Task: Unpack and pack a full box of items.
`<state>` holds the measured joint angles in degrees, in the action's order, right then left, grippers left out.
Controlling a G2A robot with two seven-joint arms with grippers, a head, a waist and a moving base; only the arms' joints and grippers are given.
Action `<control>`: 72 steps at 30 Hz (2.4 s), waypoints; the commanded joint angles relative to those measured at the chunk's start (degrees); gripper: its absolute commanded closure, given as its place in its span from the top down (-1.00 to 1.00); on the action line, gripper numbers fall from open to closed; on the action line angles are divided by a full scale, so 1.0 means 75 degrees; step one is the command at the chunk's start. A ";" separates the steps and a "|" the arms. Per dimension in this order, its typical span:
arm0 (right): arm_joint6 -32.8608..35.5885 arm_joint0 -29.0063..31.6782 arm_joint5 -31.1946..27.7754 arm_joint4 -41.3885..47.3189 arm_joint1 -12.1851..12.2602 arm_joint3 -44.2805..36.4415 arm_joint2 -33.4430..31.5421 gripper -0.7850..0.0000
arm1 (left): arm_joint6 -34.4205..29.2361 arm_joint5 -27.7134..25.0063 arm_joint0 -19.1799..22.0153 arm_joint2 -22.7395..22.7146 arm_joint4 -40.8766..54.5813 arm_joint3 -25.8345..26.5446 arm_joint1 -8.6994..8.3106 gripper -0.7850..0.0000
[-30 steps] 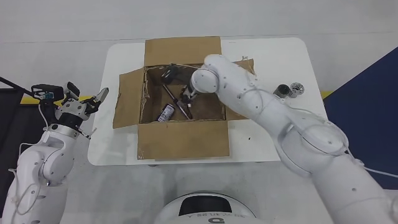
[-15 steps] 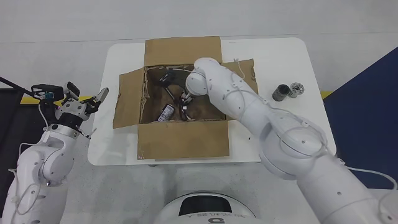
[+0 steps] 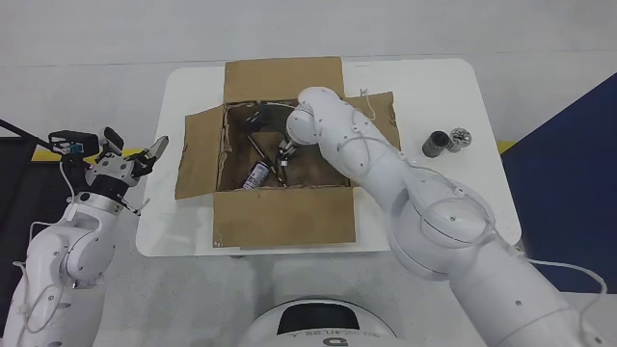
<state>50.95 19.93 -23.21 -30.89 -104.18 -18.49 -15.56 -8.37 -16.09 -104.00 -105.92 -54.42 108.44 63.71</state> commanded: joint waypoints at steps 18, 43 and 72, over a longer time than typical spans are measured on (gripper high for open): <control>-0.1635 -0.0311 -0.3226 0.0407 0.1477 -0.0995 -0.1386 -1.00 | 0.0000 0.0000 0.0000 0.0000 0.0000 0.0000 0.0000 1.00; 0.1335 0.3475 -0.0408 -0.0396 0.4256 -0.8801 -0.4860 -1.00 | 0.0000 0.0000 0.0000 0.0000 0.0000 0.0000 0.0000 1.00; 0.2309 0.1176 0.0435 -0.0136 0.2789 -0.5121 -0.1746 1.00 | 0.0000 0.0000 0.0000 0.0000 0.0000 0.0000 0.0000 1.00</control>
<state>68.24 28.69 -19.94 -31.89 -83.32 -56.78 -28.61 -8.37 -16.09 -104.00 -105.92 -54.42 108.44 63.71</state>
